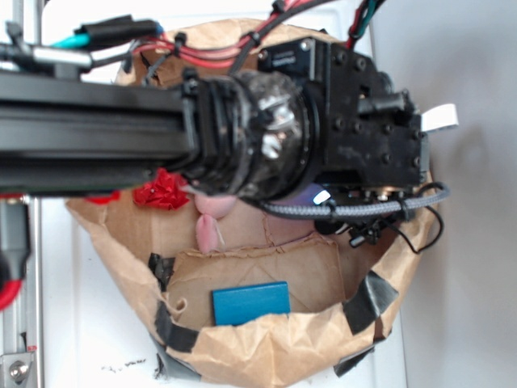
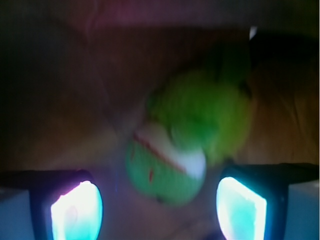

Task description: Grab the green animal.

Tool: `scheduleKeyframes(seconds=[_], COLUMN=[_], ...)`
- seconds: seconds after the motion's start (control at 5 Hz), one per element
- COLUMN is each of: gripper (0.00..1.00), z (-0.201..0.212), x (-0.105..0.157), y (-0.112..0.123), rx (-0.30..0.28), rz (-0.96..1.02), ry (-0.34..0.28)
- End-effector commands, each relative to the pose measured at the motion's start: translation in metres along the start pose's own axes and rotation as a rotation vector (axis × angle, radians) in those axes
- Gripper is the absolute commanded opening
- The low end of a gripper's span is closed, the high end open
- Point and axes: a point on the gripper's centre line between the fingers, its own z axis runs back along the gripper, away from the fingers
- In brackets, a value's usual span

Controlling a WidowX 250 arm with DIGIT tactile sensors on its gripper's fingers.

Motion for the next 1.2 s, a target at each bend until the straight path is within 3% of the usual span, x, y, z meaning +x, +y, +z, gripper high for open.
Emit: scheduleKeyframes(seconds=[0.0, 0.2, 0.4, 1.0], gripper=[1.00, 1.00, 1.00, 1.00], z=[0.050, 0.047, 0.040, 0.040], x=[0.005, -0.008, -0.015, -0.009], y=[0.009, 0.020, 0.023, 0.020], rx=[-0.145, -0.194, -0.196, -0.173], rz=[0.100, 0.116, 0.174, 0.176], ry=[-0.122, -0.189, -0.291, -0.269])
